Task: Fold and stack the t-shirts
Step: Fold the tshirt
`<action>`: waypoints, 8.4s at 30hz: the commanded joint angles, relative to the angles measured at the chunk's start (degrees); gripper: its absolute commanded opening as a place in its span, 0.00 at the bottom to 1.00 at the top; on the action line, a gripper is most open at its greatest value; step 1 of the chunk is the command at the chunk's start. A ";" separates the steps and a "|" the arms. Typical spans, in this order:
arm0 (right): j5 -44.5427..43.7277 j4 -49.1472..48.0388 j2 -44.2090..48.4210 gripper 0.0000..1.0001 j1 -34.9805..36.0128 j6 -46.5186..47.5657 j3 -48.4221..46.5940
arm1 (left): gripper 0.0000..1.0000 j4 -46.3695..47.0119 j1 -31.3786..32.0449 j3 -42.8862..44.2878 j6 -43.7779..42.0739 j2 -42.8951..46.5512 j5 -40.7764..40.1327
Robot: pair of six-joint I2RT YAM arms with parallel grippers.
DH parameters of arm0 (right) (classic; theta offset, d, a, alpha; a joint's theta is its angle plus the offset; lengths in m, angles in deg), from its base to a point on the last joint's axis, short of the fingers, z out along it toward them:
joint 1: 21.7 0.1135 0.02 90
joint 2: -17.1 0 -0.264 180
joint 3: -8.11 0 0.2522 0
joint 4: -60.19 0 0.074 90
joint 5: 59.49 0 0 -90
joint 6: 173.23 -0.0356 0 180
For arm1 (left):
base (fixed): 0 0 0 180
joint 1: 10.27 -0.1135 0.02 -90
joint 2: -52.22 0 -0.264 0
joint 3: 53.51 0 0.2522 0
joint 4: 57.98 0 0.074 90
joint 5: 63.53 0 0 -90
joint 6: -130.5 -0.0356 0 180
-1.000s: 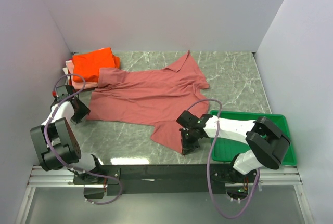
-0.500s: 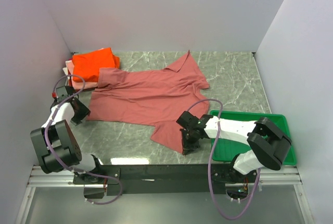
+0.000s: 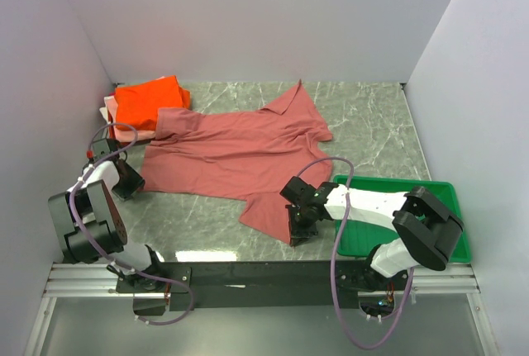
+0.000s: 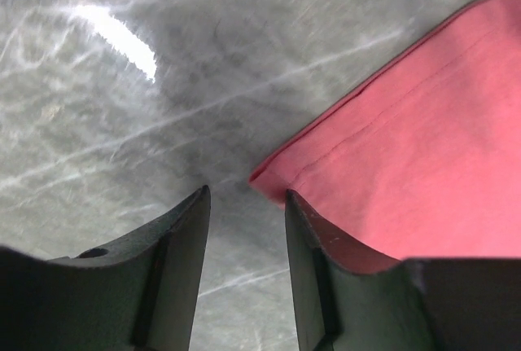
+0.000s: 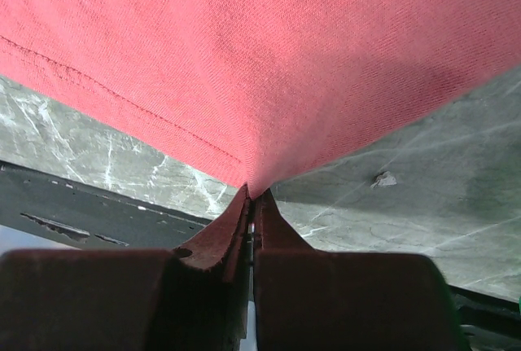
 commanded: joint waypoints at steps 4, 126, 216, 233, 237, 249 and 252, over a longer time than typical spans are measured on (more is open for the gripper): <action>-2.35 1.73 -1.70 0.00 0.28 1.19 -0.38 | 0.46 2.43 -0.17 2.88 -0.37 -2.09 0.48; -0.86 15.96 20.00 0.00 1.51 -4.35 3.22 | 0.00 -8.72 2.90 -0.02 7.88 14.25 2.85; -14.22 29.85 -23.50 0.00 -32.85 24.57 -54.08 | 0.00 -0.47 2.73 23.62 6.49 -12.45 23.76; -10.88 34.85 -38.35 0.20 -34.08 27.12 -71.73 | 0.39 -1.17 2.73 26.96 4.38 -17.12 19.81; -10.53 34.34 -36.69 0.55 -34.08 26.76 -74.21 | 0.56 -2.40 2.99 27.58 3.24 -14.66 16.39; -3.15 23.18 -17.79 0.49 -26.27 23.08 -45.48 | 0.59 2.77 16.43 18.88 4.73 -3.49 13.56; -2.44 21.24 -17.17 0.47 -23.72 21.84 -41.08 | 0.59 4.62 19.24 18.26 5.87 -5.69 16.55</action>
